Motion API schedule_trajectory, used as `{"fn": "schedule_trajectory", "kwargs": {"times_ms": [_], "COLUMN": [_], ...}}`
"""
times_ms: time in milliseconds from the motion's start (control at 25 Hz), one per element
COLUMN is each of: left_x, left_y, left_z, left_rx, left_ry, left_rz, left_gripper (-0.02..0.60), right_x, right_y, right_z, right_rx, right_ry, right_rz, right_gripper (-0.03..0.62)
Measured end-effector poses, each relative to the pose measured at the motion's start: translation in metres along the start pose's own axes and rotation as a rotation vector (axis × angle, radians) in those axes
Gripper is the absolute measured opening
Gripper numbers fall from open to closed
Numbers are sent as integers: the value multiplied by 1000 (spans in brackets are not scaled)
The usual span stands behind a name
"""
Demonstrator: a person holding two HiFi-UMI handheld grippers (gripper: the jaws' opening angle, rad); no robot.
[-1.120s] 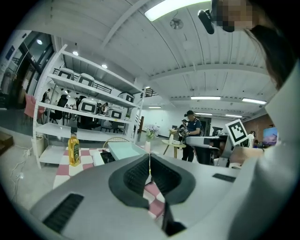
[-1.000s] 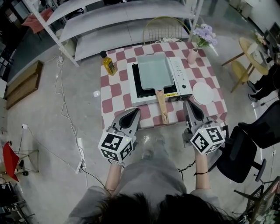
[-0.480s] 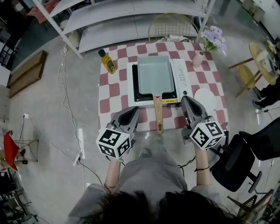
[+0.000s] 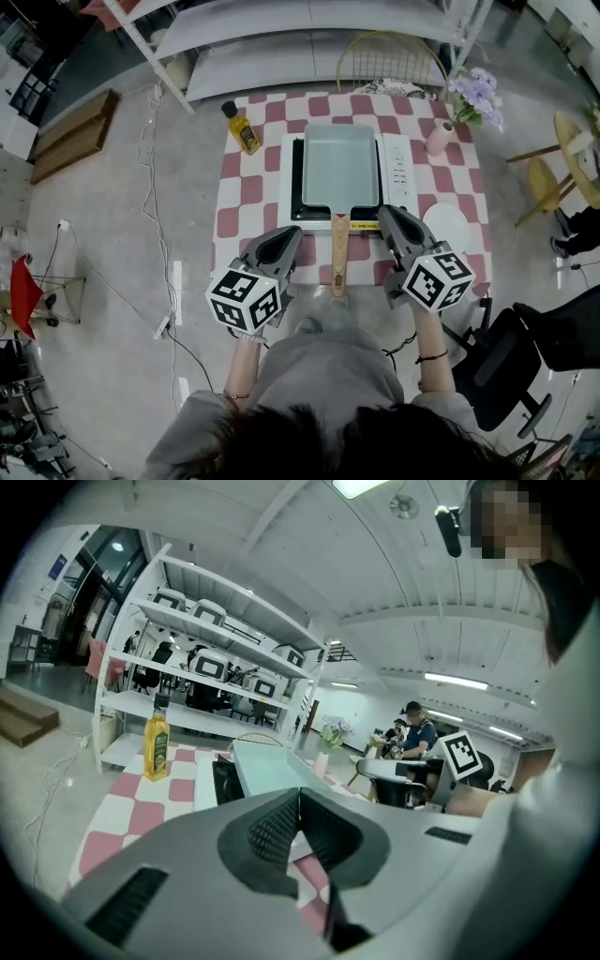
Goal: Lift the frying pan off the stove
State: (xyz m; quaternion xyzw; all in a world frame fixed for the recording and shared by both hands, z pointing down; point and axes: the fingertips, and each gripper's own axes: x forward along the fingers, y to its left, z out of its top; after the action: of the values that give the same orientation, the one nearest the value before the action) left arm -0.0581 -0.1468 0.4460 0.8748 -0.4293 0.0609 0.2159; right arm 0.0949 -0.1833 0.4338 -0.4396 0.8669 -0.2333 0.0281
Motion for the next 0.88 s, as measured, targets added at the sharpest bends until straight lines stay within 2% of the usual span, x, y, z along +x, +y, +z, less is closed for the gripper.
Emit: {"fn": "schedule_trajectory", "kwargs": {"times_ms": [280,560,880], "left_x": [9,16,18], "left_y": [-4,-6,-14], "left_z": [-11,-26,-36], "left_rx": [-80,-139,-272], "left_ry": [36,84,125], "left_rz": [16,33,-39], "left_gripper": [28,28,29], "right_x": [13,17,20], "right_y": [5,6,11], "right_z": [-12,-28,-42], "right_rx": [53,132,283], "right_ry": [79,160,206], "right_rz": [102,156,193], "right_gripper": [23,23,30]}}
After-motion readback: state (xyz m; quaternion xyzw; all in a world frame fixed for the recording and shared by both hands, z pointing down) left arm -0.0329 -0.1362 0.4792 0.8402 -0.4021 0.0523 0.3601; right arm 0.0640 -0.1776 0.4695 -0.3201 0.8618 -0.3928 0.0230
